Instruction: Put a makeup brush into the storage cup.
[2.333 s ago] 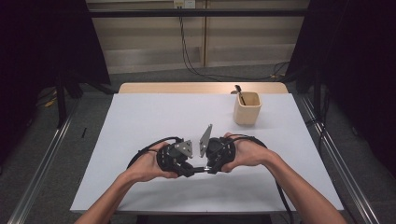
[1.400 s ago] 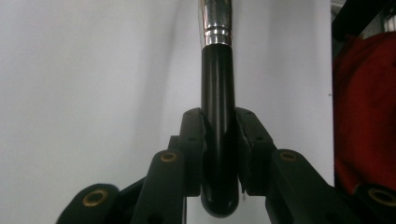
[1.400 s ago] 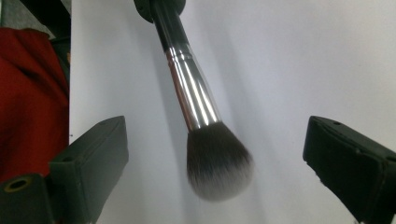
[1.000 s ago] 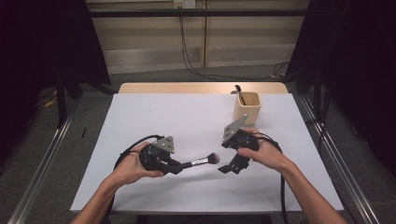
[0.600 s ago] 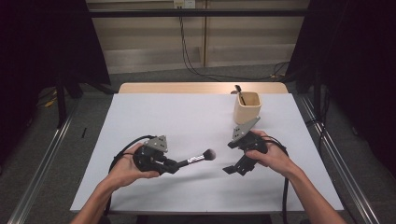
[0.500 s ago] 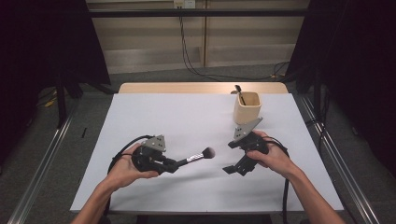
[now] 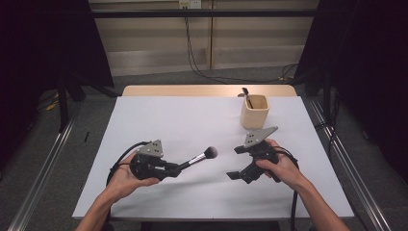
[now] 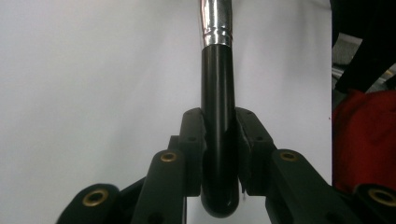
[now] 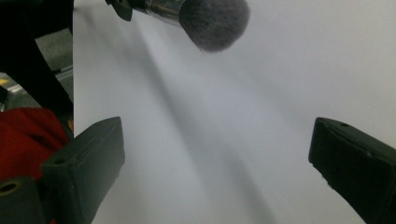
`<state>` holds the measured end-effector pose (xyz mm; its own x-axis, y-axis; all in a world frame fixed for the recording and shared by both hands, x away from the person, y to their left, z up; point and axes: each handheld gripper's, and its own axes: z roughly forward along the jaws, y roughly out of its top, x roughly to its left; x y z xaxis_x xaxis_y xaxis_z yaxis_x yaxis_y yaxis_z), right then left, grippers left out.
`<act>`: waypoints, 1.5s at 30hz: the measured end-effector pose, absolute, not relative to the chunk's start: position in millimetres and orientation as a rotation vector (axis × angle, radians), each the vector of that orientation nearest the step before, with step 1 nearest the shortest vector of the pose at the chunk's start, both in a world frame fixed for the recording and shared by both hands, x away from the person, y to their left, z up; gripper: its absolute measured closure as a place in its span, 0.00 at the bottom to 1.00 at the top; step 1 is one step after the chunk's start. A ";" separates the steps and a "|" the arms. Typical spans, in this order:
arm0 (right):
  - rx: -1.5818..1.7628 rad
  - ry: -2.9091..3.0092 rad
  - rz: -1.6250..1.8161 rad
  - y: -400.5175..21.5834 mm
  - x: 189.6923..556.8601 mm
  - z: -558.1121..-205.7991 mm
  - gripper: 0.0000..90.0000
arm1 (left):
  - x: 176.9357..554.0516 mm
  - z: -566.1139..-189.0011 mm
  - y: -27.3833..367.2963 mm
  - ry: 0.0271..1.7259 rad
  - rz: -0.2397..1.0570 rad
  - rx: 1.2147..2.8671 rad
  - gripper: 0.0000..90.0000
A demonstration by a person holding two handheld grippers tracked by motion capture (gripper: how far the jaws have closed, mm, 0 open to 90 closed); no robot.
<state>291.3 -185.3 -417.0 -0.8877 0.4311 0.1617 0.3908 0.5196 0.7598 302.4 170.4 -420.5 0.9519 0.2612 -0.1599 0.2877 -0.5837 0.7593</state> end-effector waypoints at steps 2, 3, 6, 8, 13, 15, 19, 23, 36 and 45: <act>0.736 2.669 1.352 -185.7 290.1 -418.8 0.04 | 302.4 -421.3 171.6 0.385 -0.029 2.200 0.83; 0.737 2.652 1.360 -185.6 289.4 -419.8 0.04 | 302.0 -421.5 171.8 0.390 -0.030 2.189 0.83; 0.750 2.644 1.404 -185.1 287.1 -422.0 0.05 | 300.6 -422.1 171.7 0.393 -0.033 2.177 0.83; 0.754 2.624 1.420 -183.8 284.9 -423.1 0.05 | 299.1 -423.4 171.6 0.397 -0.036 2.158 0.83; 0.768 2.563 1.509 -181.5 281.3 -423.9 0.05 | 297.4 -427.1 172.0 0.395 -0.024 2.117 0.83; 0.777 2.556 1.532 -180.5 280.2 -423.6 0.05 | 297.0 -428.3 172.0 0.403 -0.027 2.105 0.83; 0.768 2.541 1.560 -176.3 277.8 -424.8 0.06 | 296.0 -430.1 171.3 0.397 -0.012 2.068 0.83; 0.774 2.464 1.619 -173.9 276.6 -427.2 0.06 | 295.9 -430.8 171.4 0.396 -0.002 2.040 0.83; 0.758 2.359 1.717 -176.2 280.2 -424.8 0.06 | 295.8 -429.8 168.3 0.374 0.050 1.917 0.83; 0.736 2.309 1.809 -169.7 282.9 -420.5 0.05 | 303.5 -425.3 163.6 0.403 0.073 1.853 0.83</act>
